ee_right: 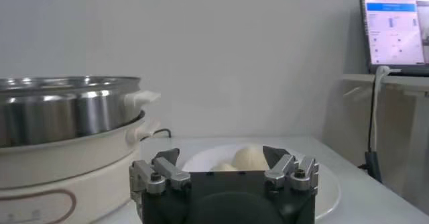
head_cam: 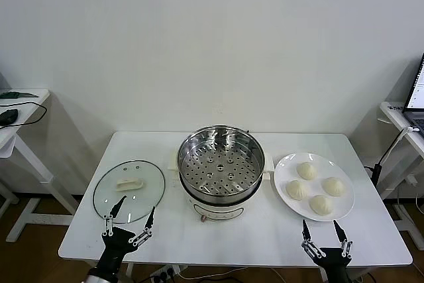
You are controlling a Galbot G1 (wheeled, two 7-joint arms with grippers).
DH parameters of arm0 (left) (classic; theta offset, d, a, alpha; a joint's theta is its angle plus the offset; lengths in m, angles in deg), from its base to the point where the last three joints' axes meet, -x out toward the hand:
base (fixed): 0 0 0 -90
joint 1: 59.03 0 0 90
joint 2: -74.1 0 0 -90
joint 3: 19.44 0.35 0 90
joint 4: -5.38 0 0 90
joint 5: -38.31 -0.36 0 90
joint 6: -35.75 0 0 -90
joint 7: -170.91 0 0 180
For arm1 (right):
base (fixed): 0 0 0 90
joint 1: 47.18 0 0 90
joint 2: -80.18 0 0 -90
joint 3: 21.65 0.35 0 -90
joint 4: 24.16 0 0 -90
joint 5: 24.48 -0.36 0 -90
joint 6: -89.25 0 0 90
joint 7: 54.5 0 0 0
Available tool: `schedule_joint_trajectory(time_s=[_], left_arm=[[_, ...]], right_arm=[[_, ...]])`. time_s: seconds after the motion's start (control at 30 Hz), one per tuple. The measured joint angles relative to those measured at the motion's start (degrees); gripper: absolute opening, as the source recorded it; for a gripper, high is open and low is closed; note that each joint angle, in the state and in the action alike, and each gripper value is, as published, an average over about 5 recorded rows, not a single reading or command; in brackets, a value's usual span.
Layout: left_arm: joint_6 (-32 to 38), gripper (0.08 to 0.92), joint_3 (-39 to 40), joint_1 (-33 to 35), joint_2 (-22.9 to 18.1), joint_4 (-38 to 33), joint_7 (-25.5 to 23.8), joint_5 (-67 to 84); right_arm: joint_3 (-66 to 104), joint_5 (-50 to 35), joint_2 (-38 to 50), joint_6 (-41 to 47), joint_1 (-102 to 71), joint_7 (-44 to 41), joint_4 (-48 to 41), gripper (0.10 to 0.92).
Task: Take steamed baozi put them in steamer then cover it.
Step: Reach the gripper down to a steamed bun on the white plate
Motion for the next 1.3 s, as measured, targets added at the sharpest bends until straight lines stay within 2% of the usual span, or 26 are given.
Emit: schedule_joint_trajectory(time_s=[0.3,0.5,0.63,0.77,0.9,1.3], left_arm=[[0.5,0.823,-0.4,0.8,-0.5,-1.2,0.3,-0.2],[0.3,0.823,-0.8,1.5,-1.1,-2.0,0.3,-0.2],[-0.1,0.823,-0.8,1.8,-1.5,-2.4,0.3,-0.1],[-0.6,0.823,-1.1,2.2,-1.8,-3.0,0.5,0.1],[-1.0,0.823,-1.3,2.6,-2.1,-3.7,0.6,0.1],[-0.7,0.823,-2.9,3.5,-3.2,-4.6,1.8,0.2]], right_arm=[[0.9,-8.1,7.2,8.1,13.1,3.1,-4.3,0.823],[-3.3,-16.1,14.9,13.1,28.0,2.6,-13.5,0.823],[-8.6,-20.0,19.6,15.6,38.4,-1.5,-21.6,0.823],[-15.8,-21.0,24.0,17.1,49.0,-10.3,-30.1,0.823],[-24.6,-18.2,27.4,17.5,59.8,-23.4,-38.5,0.823],[-49.7,0.8,29.9,17.0,88.4,-63.9,-56.2,0.823]])
